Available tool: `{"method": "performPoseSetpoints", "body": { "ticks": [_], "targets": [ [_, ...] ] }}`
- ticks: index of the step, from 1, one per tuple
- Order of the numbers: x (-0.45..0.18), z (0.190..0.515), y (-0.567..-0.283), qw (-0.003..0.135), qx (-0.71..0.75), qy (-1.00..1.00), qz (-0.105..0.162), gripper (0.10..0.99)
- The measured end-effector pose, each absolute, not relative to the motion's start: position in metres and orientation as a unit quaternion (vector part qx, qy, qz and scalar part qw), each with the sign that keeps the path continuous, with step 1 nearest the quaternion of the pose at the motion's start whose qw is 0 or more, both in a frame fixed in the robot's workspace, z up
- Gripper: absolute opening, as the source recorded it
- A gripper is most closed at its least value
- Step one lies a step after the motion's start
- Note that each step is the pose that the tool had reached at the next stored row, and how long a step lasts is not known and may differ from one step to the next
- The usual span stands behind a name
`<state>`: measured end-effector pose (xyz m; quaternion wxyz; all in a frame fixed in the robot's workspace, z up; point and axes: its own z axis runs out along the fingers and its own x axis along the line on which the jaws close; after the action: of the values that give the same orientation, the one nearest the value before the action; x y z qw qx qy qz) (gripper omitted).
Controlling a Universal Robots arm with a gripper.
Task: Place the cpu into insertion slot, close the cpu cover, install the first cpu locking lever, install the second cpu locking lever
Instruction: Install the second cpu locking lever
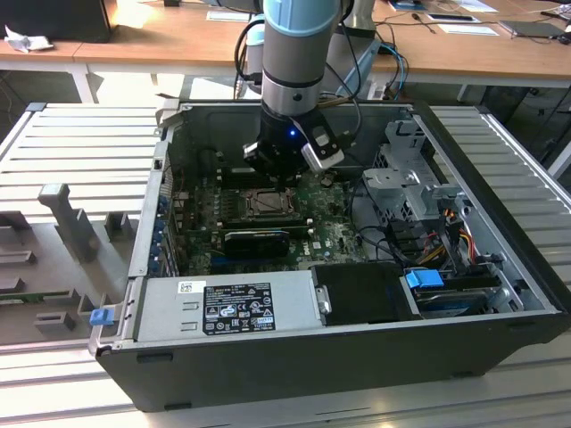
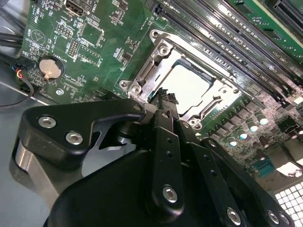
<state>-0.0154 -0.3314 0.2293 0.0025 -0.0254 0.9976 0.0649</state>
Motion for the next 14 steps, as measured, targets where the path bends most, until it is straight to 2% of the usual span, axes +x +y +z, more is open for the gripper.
{"method": "performPoseSetpoints", "body": {
  "ticks": [14],
  "targets": [
    [-0.0152, 0.2292, -0.3364, 0.003, -0.025, 0.998, 0.065, 0.106]
  ]
}}
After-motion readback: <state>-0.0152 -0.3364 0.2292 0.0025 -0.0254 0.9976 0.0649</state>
